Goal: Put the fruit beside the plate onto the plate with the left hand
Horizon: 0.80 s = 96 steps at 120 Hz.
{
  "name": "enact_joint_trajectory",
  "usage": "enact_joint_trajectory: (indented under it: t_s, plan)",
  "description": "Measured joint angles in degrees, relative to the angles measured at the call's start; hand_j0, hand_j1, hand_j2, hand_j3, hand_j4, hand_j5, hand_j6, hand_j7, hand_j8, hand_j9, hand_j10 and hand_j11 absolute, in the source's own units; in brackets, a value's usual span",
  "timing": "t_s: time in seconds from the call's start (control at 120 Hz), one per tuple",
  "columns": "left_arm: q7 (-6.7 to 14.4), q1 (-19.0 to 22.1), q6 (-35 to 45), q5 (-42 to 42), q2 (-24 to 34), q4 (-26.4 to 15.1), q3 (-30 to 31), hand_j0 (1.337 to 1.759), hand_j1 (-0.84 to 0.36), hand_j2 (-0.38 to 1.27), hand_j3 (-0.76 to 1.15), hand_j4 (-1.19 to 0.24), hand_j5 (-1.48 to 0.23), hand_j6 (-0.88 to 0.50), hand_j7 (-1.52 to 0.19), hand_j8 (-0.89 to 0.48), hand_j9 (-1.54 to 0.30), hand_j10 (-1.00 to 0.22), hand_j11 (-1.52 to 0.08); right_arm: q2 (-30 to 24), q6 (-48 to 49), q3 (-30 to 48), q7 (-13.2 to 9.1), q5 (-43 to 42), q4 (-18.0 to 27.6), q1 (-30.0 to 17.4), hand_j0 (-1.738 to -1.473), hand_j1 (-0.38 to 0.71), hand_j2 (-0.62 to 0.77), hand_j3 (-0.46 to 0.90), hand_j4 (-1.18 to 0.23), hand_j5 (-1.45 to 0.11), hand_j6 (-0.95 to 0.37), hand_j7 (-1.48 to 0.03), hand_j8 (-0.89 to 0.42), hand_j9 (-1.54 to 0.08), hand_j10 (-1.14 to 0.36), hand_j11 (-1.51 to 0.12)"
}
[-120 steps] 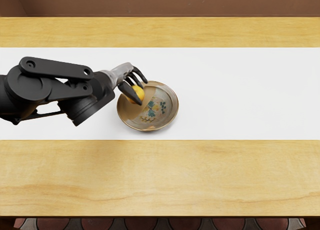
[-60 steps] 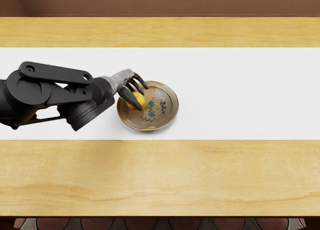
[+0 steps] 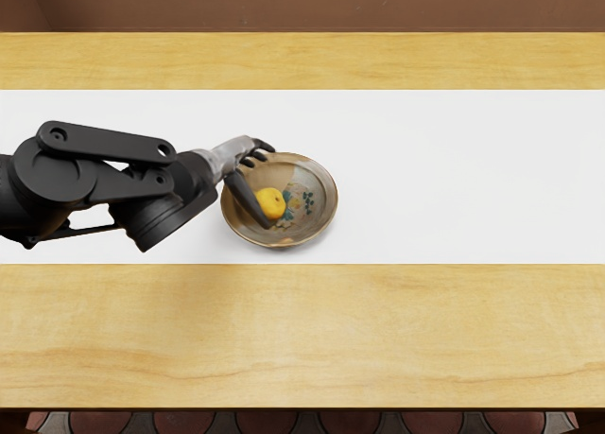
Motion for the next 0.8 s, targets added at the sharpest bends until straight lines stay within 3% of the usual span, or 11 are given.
enact_joint_trajectory:
  t_s: [0.15,0.342,0.425,0.483,0.642,0.8]
  plan:
    - [0.02,-0.18,-1.03,0.00,0.86,0.00,-1.09,1.658,0.24,0.03,0.00,-0.09,-0.12,-0.09,-0.12,-0.08,-0.12,-0.09,-0.12,0.00,0.00,0.00,0.00,0.00,0.01,0.00,-1.658,-0.33,0.00,0.00,-0.02,-0.02,-0.02,-0.02,-0.02,-0.02,-0.02,-0.02]
    - [0.07,0.13,-11.75,-0.16,7.53,0.06,-7.71,1.658,0.30,0.01,0.00,-0.04,-0.05,-0.04,-0.05,-0.04,-0.05,-0.04,-0.05,0.00,0.00,0.00,0.01,0.00,0.00,0.00,-1.658,-0.33,0.00,0.00,-0.02,-0.02,-0.02,-0.02,-0.02,-0.02,-0.02,-0.02]
    - [0.07,4.02,-15.77,-2.76,12.90,0.07,-12.36,1.658,0.31,0.01,0.00,-0.03,-0.04,-0.03,-0.04,-0.03,-0.04,-0.03,-0.04,0.00,0.00,0.00,0.01,0.00,0.01,0.00,-1.658,-0.33,0.00,0.00,-0.02,-0.02,-0.02,-0.02,-0.02,-0.02,-0.02,-0.02]
    - [0.07,6.02,-21.46,-4.94,17.66,0.08,-16.26,1.658,0.32,0.01,0.00,-0.03,-0.03,-0.03,-0.03,-0.02,-0.03,-0.03,-0.03,0.00,0.00,0.00,0.01,0.00,0.00,-0.02,-1.658,-0.33,0.00,0.00,-0.02,-0.02,-0.02,-0.02,-0.02,-0.02,-0.02,-0.02]
    - [0.06,6.31,-39.49,-10.54,28.67,0.09,-21.92,1.658,0.33,0.00,0.00,-0.02,-0.02,-0.02,-0.02,-0.02,-0.02,-0.02,-0.02,0.00,0.00,0.00,0.01,0.00,0.01,-0.01,-1.658,-0.33,0.00,0.00,-0.02,-0.02,-0.02,-0.02,-0.02,-0.02,-0.02,-0.02]
    - [0.02,9.05,-55.10,-13.78,35.32,0.09,-25.08,1.658,0.33,0.00,0.00,-0.01,-0.02,-0.01,-0.02,-0.01,-0.02,-0.01,-0.02,0.00,0.00,0.00,0.00,0.00,-0.01,0.00,-1.658,-0.33,0.00,0.00,-0.02,-0.02,-0.02,-0.02,-0.02,-0.02,-0.02,-0.02]
